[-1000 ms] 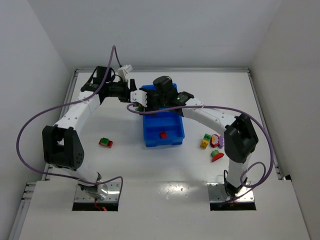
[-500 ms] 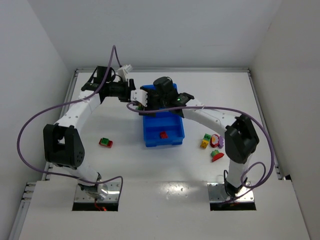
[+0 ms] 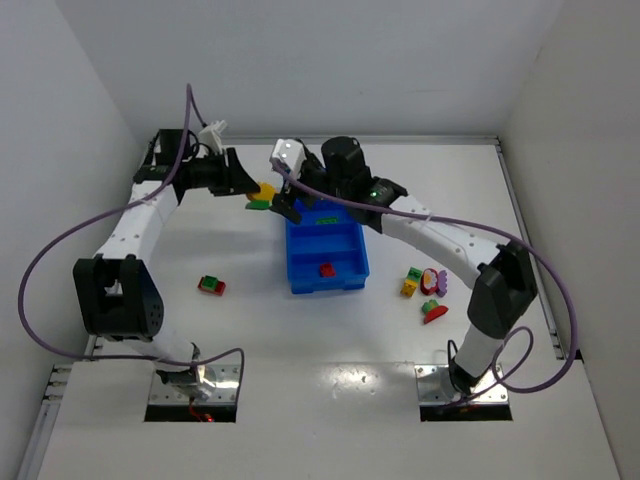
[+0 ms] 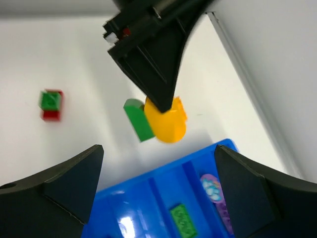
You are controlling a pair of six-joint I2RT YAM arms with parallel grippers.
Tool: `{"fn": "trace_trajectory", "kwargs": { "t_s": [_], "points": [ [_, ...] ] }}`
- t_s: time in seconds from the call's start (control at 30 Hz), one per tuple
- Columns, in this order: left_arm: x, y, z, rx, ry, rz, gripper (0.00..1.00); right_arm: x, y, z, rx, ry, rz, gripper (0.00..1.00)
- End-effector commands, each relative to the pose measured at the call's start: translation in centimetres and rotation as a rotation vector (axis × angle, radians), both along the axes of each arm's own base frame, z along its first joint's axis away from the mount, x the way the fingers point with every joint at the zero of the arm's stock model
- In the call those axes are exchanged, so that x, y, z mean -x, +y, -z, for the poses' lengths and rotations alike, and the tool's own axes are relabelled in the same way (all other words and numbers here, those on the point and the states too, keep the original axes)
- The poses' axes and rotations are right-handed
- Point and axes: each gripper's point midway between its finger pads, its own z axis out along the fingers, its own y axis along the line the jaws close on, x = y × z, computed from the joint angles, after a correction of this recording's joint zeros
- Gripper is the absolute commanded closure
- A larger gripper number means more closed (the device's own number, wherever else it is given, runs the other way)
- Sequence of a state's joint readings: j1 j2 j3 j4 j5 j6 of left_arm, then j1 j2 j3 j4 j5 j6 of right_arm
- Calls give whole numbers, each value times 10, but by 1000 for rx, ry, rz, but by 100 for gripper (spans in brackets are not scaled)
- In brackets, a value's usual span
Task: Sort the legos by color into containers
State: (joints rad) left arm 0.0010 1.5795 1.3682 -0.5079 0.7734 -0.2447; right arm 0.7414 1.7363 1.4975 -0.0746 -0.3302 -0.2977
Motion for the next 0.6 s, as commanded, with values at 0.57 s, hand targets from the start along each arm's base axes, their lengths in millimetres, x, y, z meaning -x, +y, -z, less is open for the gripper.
{"fn": "trace_trajectory", "kwargs": {
  "t_s": [0.57],
  "points": [
    [20,19,-108,140,-294,87,94,-12,16,-34,-513,924,-358,21]
  ]
}}
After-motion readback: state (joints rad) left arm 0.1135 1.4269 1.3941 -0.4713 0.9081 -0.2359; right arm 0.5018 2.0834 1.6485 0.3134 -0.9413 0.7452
